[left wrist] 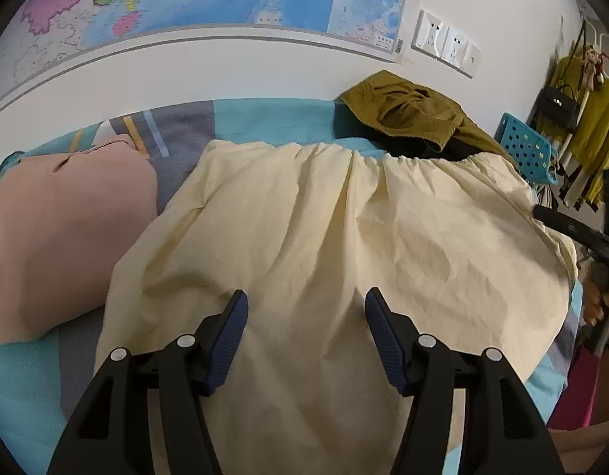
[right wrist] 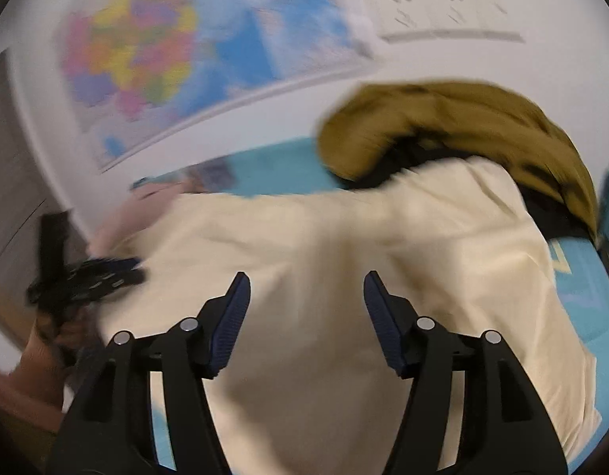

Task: Fold large clothes

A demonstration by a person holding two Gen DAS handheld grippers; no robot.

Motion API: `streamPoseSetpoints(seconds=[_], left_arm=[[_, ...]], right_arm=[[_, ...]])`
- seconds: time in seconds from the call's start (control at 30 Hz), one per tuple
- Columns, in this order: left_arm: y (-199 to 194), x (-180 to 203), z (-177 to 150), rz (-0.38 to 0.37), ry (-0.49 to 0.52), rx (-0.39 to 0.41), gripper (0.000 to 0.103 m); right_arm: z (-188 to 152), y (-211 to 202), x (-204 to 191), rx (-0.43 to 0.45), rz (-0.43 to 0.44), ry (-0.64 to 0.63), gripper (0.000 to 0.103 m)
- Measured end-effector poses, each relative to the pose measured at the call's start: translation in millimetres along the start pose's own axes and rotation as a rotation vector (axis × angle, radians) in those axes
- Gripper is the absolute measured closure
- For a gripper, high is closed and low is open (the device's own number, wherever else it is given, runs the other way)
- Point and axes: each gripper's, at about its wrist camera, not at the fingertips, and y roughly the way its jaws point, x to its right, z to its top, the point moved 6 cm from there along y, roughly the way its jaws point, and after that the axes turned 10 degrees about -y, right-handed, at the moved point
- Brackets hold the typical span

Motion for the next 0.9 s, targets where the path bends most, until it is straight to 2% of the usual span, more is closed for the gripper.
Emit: streamPoseSetpoints(seconds=[0.13, 0.23, 0.37, 0.47, 0.57, 0.67, 0.9], left_arm=[[-19, 6, 0, -0.011, 0.024, 0.049, 0.042], [-23, 4, -3, -0.013, 0.021, 0.048, 0.04], [-16, -5, -10, -0.002, -0.006, 0.014, 0.039], [-14, -5, -11, -0.007, -0.005, 0.007, 0.036], [-14, -4, -9, -0.005, -0.018, 0.005, 0.034], [-22, -2, -8, -0.014, -0.044, 0.023, 0.034], [-67, -13, -24, -0.047, -0.124, 0.085, 0.032]], right_arm=[[3, -5, -48, 0.005, 0.102, -0.121, 0.041], [-4, 9, -72, -0.038, 0.151, -0.18, 0.04], [-15, 31, -81, -0.111, 0.151, -0.197, 0.04], [-11, 29, -98, -0.105, 0.146, -0.259, 0.037], [-2, 21, -127, -0.063, 0.189, -0.346, 0.03], [-5, 25, -160, -0.078, 0.231, -0.458, 0.026], [-33, 56, -203, -0.155, 0.184, -0.706, 0.026]])
